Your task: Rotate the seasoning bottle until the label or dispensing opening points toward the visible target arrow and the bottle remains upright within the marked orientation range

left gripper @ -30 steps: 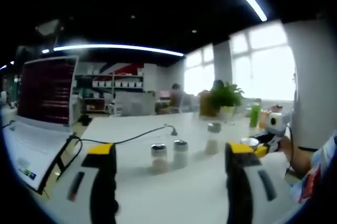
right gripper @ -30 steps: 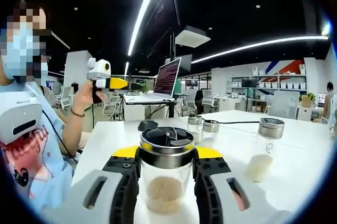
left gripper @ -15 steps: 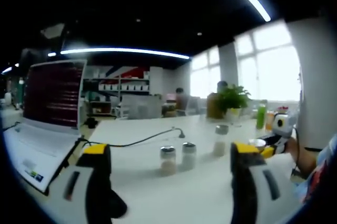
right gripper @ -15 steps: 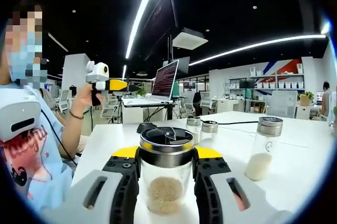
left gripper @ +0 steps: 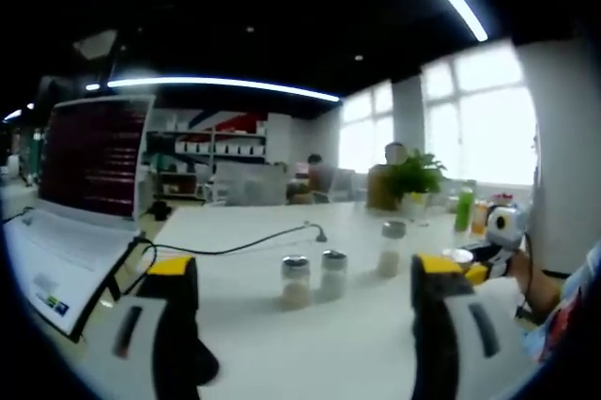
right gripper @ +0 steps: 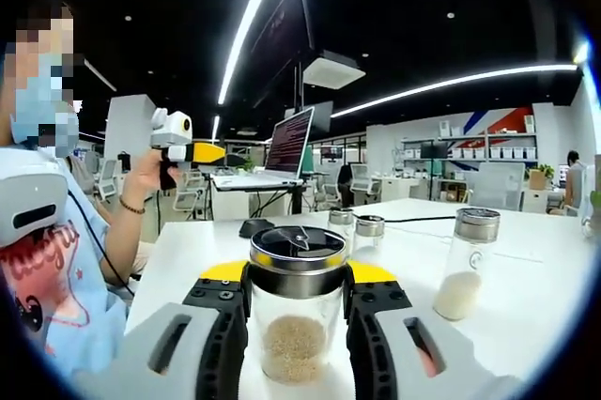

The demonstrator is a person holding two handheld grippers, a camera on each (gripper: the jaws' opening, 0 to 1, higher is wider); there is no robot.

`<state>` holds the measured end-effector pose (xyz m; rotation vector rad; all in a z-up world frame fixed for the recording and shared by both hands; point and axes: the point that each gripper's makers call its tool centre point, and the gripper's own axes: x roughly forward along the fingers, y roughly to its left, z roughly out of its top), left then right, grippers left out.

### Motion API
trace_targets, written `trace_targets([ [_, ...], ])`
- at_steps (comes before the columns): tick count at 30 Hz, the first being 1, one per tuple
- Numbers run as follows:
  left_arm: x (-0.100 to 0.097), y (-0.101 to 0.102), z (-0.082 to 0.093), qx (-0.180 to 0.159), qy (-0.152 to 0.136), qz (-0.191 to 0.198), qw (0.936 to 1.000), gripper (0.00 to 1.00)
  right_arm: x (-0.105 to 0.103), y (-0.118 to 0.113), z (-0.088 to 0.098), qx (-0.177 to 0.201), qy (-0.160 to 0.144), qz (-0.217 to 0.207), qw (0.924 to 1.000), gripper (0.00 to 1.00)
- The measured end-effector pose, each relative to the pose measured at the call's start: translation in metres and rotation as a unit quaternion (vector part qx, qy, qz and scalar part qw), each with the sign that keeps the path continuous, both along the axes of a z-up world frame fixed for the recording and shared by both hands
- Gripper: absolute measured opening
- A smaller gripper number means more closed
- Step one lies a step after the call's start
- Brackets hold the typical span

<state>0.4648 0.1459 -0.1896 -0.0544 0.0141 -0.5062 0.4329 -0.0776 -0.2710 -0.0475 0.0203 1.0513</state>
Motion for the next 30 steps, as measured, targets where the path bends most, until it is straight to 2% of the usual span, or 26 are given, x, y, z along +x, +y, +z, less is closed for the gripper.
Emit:
trace_targets([
  [14,-0.006,0.001,0.004,-0.001,-0.007,-0.004,1.0000,0.98,-0.001,-0.001,0.000,-0.004,-0.003,-0.019,0.9998,0.38],
  [17,-0.010,-0.003,0.014,-0.023,-0.024,-0.022,0.9992,0.95,0.000,-0.001,0.000,-0.004,-0.003,-0.023,0.9997,0.38],
  [23,-0.014,-0.008,0.014,-0.013,-0.026,-0.027,0.9992,0.98,0.000,-0.001,-0.001,-0.005,-0.003,-0.033,0.9994,0.38],
  [30,-0.012,-0.003,0.011,-0.026,-0.014,-0.020,0.9994,0.97,0.000,-0.001,-0.001,-0.004,-0.007,-0.050,0.9987,0.38],
])
